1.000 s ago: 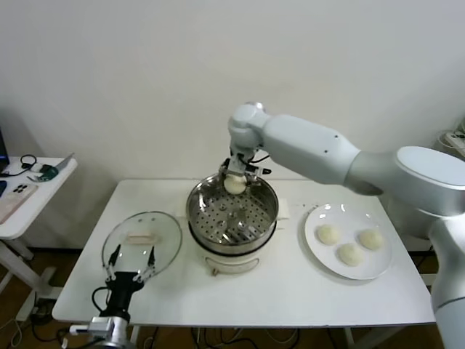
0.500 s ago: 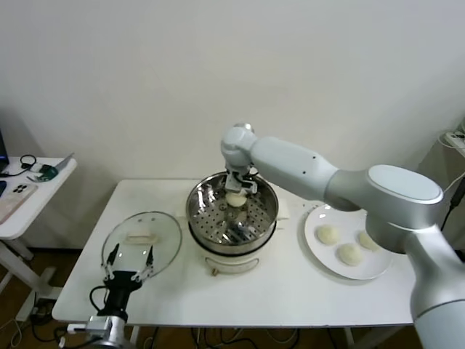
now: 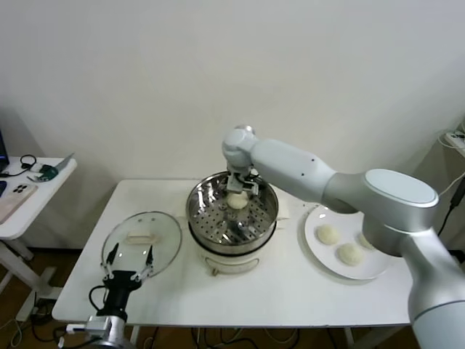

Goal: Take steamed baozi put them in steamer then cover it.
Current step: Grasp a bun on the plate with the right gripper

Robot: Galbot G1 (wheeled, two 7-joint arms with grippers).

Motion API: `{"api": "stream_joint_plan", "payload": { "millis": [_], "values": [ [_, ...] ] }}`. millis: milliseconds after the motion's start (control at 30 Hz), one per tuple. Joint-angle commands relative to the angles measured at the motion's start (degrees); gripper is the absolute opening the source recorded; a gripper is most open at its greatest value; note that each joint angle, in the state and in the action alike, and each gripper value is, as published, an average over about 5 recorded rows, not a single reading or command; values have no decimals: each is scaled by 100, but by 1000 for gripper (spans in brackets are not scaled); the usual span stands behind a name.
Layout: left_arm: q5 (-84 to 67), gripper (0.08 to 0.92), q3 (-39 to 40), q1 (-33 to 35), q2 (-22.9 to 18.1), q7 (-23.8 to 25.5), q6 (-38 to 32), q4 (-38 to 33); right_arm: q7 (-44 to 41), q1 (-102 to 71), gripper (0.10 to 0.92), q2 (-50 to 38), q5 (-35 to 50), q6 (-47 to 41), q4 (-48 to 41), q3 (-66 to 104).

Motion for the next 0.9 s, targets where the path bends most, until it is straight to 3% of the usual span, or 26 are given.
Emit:
{"api": "stream_joint_plan", "payload": {
  "millis": [33, 200, 433, 667, 900],
  "values": [
    [16, 823, 7, 2, 28, -1, 7, -23, -202, 1054, 823, -852, 1949, -512, 583, -616],
    [50, 823, 12, -2, 155, -7, 26, -102, 215, 2040, 823, -1882, 4102, -1802, 1004, -1692],
    [62, 823, 56, 15, 240, -6, -6, -84, 1590, 2468, 823, -3337, 5471, -4268, 2287, -2454],
    [84, 823, 73, -28, 252, -10, -20, -20, 1017, 1701, 823, -4327, 4817, -4454, 2393, -2272],
    [134, 823, 72, -8, 206, -7, -26, -2, 803, 82, 823, -4476, 3972, -4388, 1748, -1034]
  ]
}}
